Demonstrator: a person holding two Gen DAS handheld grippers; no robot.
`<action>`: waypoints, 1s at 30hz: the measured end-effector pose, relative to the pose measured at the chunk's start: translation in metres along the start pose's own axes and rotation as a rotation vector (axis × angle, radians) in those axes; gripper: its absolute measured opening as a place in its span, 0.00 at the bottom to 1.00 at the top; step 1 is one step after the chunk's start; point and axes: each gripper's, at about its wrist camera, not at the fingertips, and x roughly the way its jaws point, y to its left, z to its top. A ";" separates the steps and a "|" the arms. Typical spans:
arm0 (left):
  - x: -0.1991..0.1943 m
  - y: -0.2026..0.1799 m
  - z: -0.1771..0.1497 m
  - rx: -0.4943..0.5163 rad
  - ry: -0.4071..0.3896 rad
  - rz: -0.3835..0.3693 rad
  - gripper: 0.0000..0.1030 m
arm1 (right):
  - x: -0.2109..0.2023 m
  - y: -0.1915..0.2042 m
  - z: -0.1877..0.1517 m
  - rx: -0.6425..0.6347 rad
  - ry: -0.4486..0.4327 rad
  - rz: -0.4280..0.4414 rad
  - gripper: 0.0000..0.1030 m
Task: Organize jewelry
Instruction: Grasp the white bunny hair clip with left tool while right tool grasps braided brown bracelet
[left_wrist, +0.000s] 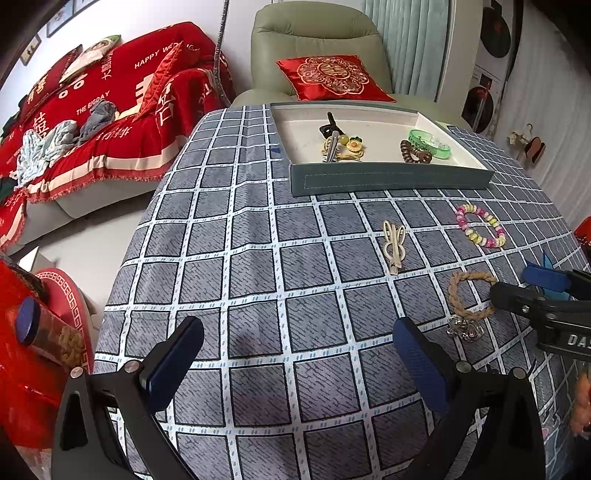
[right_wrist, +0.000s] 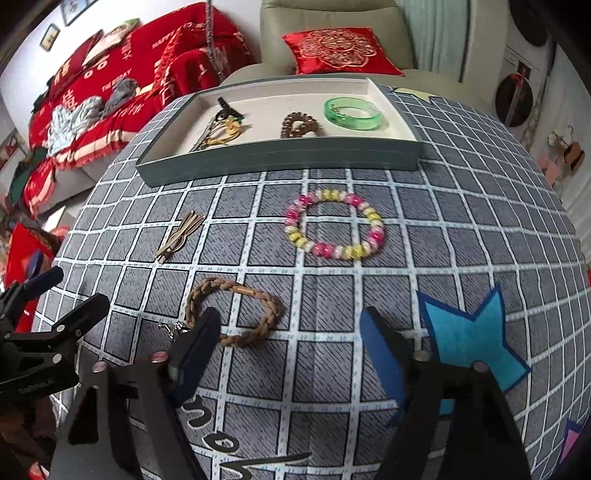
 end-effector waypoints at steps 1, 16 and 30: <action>0.000 0.001 0.000 0.000 0.001 -0.001 1.00 | 0.002 0.003 0.001 -0.017 0.005 -0.004 0.73; 0.013 -0.006 0.014 0.024 0.029 -0.050 1.00 | 0.007 0.019 0.001 -0.116 0.009 -0.024 0.39; 0.031 -0.034 0.037 0.108 0.038 -0.100 0.97 | -0.004 0.004 -0.001 -0.049 -0.022 -0.013 0.09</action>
